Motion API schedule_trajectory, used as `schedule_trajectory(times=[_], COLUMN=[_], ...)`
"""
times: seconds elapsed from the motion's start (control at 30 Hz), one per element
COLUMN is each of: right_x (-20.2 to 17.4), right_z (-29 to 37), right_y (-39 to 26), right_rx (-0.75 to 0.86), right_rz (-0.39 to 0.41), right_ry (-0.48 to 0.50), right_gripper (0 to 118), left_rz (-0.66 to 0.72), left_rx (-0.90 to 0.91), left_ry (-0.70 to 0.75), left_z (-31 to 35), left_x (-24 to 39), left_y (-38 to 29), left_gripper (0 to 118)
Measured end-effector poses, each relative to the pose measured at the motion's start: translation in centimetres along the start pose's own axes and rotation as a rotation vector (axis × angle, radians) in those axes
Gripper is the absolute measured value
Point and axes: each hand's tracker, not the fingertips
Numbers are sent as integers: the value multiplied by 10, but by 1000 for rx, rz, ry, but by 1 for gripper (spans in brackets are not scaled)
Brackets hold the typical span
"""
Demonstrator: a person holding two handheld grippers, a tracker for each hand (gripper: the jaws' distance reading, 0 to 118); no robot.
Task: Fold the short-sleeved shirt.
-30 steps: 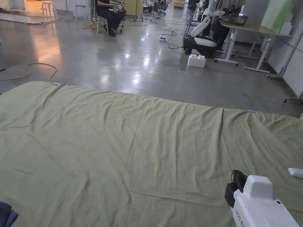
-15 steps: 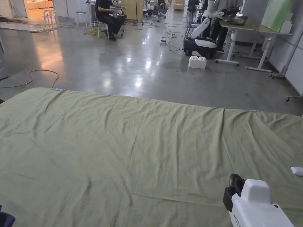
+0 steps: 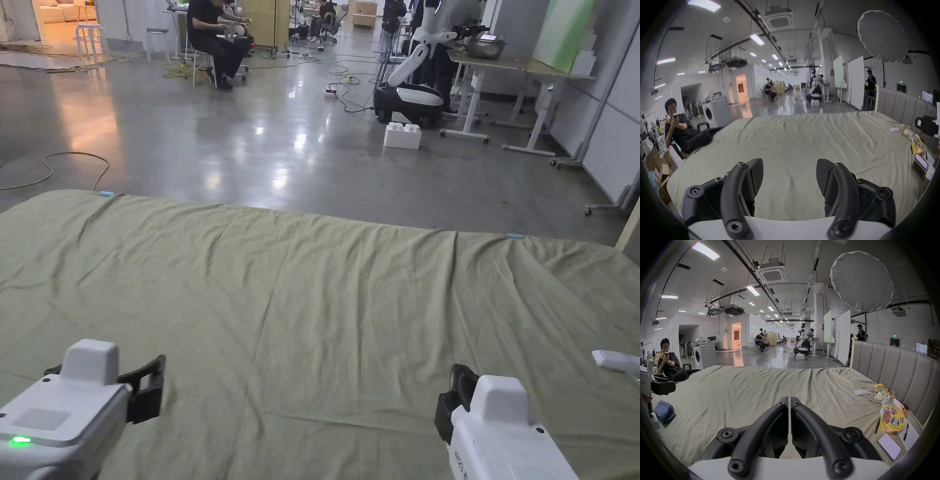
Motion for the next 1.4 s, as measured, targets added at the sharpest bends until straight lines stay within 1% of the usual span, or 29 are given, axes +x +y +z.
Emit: schedule_trajectory(times=[0.1,0.13,0.2,0.23,0.3,0.37,0.43,0.53,0.63,1.2,1.23,1.27,1.3,1.33,1.37,1.4], right_x=[-3,-4,-6,-6,-7,-9,-10,-10,-10,-13,-13,-13,-13,-13,-12,-12], right_z=[0,0,1,1,1,3,6,8,8,10,10,10,9,10,10,10], right_y=[1,1,0,-1,-3,-6,-5,-6,-5,-3,-3,-3,-3,-3,-3,-3], right_rx=[3,4,7,7,5,7,11,19,25,33,35,36,42,41,42,41], right_rz=[2,2,0,-4,-10,-5,-2,-9,-13,-6,-1,3,9,6,6,4], right_ry=[0,-1,-7,-8,-11,-16,-18,-25,-34,-22,-27,-33,-33,-34,-40,-52], right_gripper=[3,3,3,3,3,3,3,3,3,4,8,22,34,43,56,65], left_rz=[31,45,64,67,78,89,96,112,127,34,30,28,26,23,23,21], left_rx=[53,62,86,91,92,96,99,96,112,154,159,163,165,166,168,173], left_ry=[3,5,14,16,9,7,3,16,24,22,24,26,31,33,34,42], left_z=[6,7,11,11,14,15,17,18,20,29,29,30,30,31,30,30], left_x=[31,36,52,55,64,68,71,71,71,78,76,77,77,78,76,76], left_y=[9,11,17,17,20,18,15,11,11,17,17,17,18,18,18,18], left_gripper=[68,66,57,49,22,17,6,3,3,4,7,16,27,40,59,68])
